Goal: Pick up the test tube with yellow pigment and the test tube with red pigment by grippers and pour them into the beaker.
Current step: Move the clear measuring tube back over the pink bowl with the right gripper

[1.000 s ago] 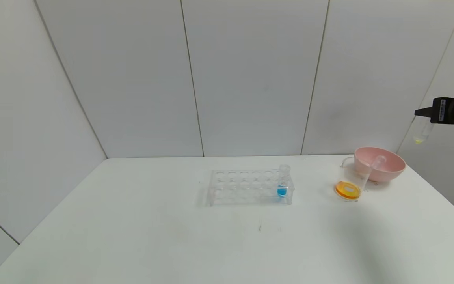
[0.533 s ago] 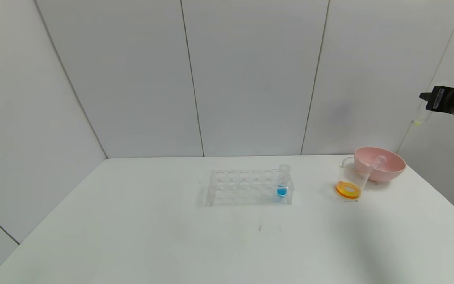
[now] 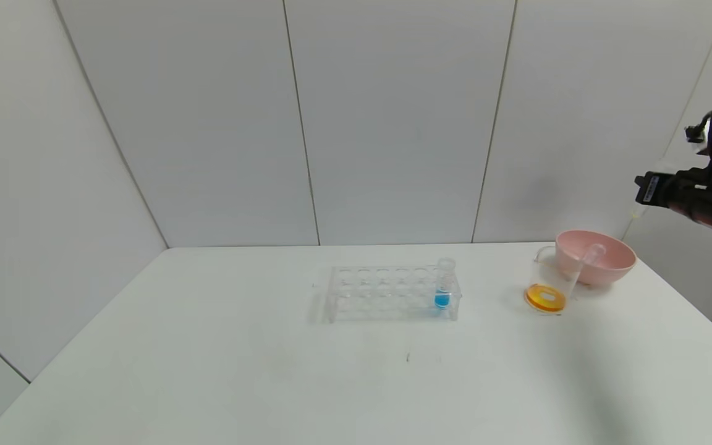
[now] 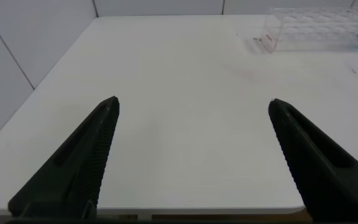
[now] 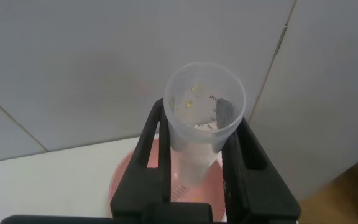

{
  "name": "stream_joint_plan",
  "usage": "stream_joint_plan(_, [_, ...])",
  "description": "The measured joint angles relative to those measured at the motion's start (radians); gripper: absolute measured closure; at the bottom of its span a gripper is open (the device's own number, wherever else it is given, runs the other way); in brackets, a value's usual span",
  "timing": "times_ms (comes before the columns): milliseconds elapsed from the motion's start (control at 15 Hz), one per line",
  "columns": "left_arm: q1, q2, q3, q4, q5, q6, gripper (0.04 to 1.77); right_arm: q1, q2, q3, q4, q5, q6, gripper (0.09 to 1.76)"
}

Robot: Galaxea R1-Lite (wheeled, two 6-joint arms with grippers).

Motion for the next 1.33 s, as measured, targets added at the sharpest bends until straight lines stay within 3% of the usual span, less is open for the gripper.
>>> stream_joint_plan(533, [0.000, 0.000, 0.000, 0.000, 0.000, 0.000, 0.09, 0.068, 0.183, -0.100, -0.034, -0.049, -0.001, 1.32])
stream_joint_plan(1333, [0.000, 0.000, 0.000, 0.000, 0.000, 0.000, 0.09, 0.063, 0.276, -0.121, -0.013, -0.048, -0.026, 1.32])
